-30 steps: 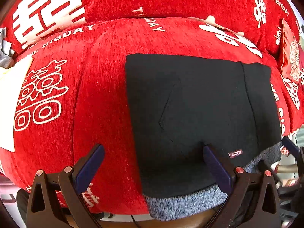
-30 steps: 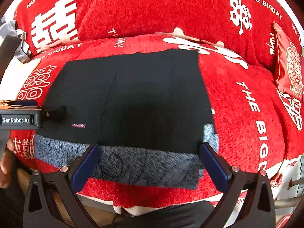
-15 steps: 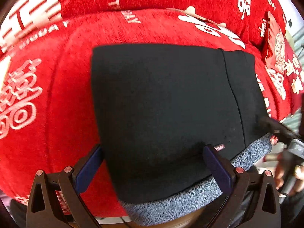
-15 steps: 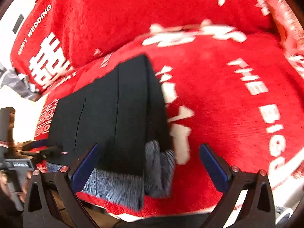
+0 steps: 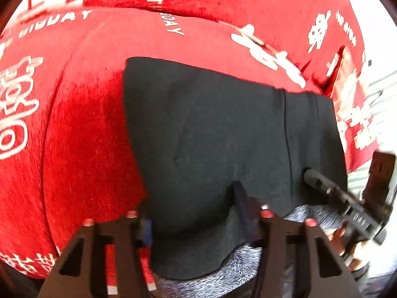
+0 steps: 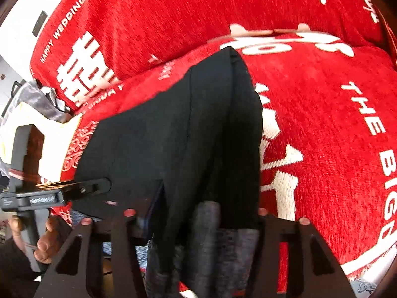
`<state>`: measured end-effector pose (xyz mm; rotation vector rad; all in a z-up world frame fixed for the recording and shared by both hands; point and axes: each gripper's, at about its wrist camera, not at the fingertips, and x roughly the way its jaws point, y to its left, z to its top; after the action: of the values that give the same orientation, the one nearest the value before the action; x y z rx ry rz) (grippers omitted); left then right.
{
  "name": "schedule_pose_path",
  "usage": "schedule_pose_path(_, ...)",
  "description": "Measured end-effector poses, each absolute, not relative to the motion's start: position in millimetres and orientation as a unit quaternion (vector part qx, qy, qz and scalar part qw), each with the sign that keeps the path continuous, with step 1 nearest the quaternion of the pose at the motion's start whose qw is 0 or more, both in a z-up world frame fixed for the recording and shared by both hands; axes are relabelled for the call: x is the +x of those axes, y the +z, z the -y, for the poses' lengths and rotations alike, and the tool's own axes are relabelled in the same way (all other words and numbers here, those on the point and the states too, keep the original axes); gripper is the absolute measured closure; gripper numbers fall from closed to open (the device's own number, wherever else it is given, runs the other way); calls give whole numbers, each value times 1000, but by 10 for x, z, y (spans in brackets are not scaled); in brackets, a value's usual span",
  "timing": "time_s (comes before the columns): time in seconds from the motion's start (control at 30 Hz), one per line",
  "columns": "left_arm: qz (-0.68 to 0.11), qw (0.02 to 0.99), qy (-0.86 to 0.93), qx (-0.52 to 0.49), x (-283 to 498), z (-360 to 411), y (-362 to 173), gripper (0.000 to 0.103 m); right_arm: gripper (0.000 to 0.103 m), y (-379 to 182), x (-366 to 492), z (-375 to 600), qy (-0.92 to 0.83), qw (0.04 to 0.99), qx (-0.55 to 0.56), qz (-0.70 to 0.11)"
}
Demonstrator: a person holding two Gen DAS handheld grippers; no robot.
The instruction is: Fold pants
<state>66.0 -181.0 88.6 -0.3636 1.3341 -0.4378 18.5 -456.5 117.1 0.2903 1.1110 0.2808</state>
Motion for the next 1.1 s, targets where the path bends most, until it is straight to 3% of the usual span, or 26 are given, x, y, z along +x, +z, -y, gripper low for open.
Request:
schedule_pose_path(0.4,-576,783,-163,-168,537,999,1391,55,55,1886,156,3621,193,847,93,-487)
schedule_pose_path(0.6,-579,793,-115,-153,610,423,1414,55,55,1690,388,3070,220,829,106,-502)
schedule_pose_path(0.77,-606,775,-109,-142,695,322,1035,55,55,1244,533,2920,204,808,109,-542)
schedule_pose_path(0.83,-614,769,-107,-143,733,286,856,47,51,1066,553,2948,179,805,103,-556)
schedule_pose_path(0.9,-616,762,-108,-169,738,219,741,36,30,930,553,3046,156,800,112,-569)
schedule_pose_path(1.1,-602,775,-92,-168,584,-40,882,34,24,1195,443,3207,96,821,78,-558)
